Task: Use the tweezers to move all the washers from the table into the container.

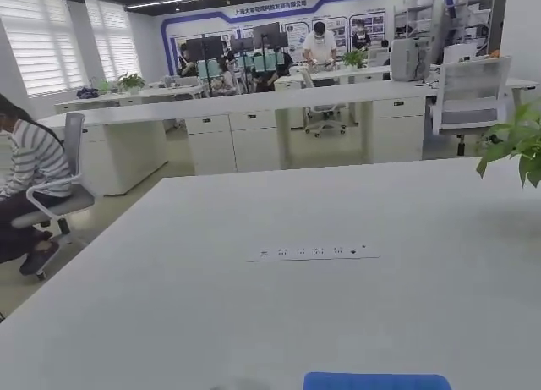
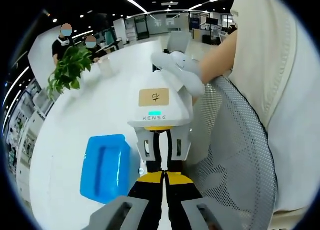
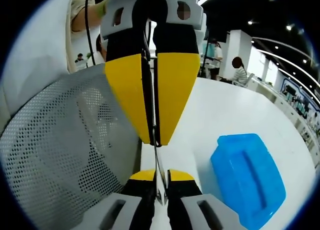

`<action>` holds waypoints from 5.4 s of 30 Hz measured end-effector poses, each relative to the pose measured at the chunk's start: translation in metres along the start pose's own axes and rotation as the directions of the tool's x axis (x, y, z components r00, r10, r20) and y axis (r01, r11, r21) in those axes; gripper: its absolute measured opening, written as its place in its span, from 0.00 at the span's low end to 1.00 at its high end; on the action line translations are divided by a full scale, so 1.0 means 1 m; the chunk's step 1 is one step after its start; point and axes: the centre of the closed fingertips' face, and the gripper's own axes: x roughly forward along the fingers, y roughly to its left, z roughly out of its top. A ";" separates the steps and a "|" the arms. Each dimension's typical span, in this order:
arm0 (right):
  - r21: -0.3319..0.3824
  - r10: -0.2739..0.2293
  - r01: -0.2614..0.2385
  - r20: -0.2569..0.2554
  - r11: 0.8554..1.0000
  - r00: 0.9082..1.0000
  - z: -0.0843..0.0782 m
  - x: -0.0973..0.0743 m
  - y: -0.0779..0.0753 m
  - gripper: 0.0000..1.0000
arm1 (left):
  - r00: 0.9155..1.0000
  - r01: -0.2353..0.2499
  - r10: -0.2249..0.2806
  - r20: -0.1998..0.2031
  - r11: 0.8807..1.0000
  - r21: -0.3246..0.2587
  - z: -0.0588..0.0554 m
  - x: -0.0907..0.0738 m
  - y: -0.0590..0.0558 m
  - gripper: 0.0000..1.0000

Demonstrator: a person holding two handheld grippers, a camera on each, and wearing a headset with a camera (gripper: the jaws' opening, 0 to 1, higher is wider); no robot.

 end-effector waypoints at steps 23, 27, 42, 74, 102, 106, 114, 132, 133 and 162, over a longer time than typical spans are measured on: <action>0.122 -0.049 0.048 0.003 0.991 0.999 -0.011 -0.026 -0.008 0.07 | 0.999 0.021 -0.021 -0.027 1.000 -0.003 0.000 0.006 0.005 0.00; 0.112 -0.097 0.096 0.002 0.989 0.995 -0.009 -0.026 -0.021 0.07 | 0.999 -0.001 0.002 -0.048 1.000 0.029 -0.002 0.005 0.012 0.00; 0.153 -0.133 0.130 0.007 0.980 0.991 -0.010 -0.023 -0.032 0.07 | 0.996 0.009 -0.004 -0.092 0.999 0.054 -0.001 0.008 0.030 0.00; 0.192 -0.171 0.155 0.069 0.969 0.983 0.002 -0.027 -0.042 0.06 | 0.994 0.033 -0.033 -0.103 0.999 -0.002 -0.005 0.013 0.043 0.00; 0.585 -0.203 0.051 0.197 0.809 0.959 0.000 -0.037 -0.060 0.01 | 0.855 -0.278 0.485 0.184 0.728 -0.626 -0.055 -0.039 0.030 0.43; 0.583 -0.208 0.059 0.192 0.810 0.959 -0.003 -0.038 -0.059 0.01 | 0.795 -0.293 0.561 0.231 0.689 -0.663 -0.050 -0.043 0.032 0.50; 0.566 -0.229 0.100 0.161 0.818 0.960 -0.006 -0.036 -0.058 0.02 | 0.650 -0.297 0.686 0.328 0.626 -0.721 -0.029 -0.045 0.044 0.75; 0.466 -0.231 0.157 0.106 0.871 0.967 -0.006 -0.032 -0.052 0.03 | 0.690 -0.361 0.649 0.319 0.691 -0.626 -0.029 -0.029 0.035 0.85; 0.460 -0.232 0.162 0.100 0.873 0.968 -0.007 -0.033 -0.052 0.03 | 0.692 -0.360 0.648 0.318 0.692 -0.626 -0.029 -0.028 0.036 0.85; 0.432 -0.311 0.258 0.055 0.864 0.949 -0.004 -0.040 -0.056 0.03 | 0.640 -0.298 0.682 0.353 0.644 -0.704 -0.034 -0.034 0.039 0.98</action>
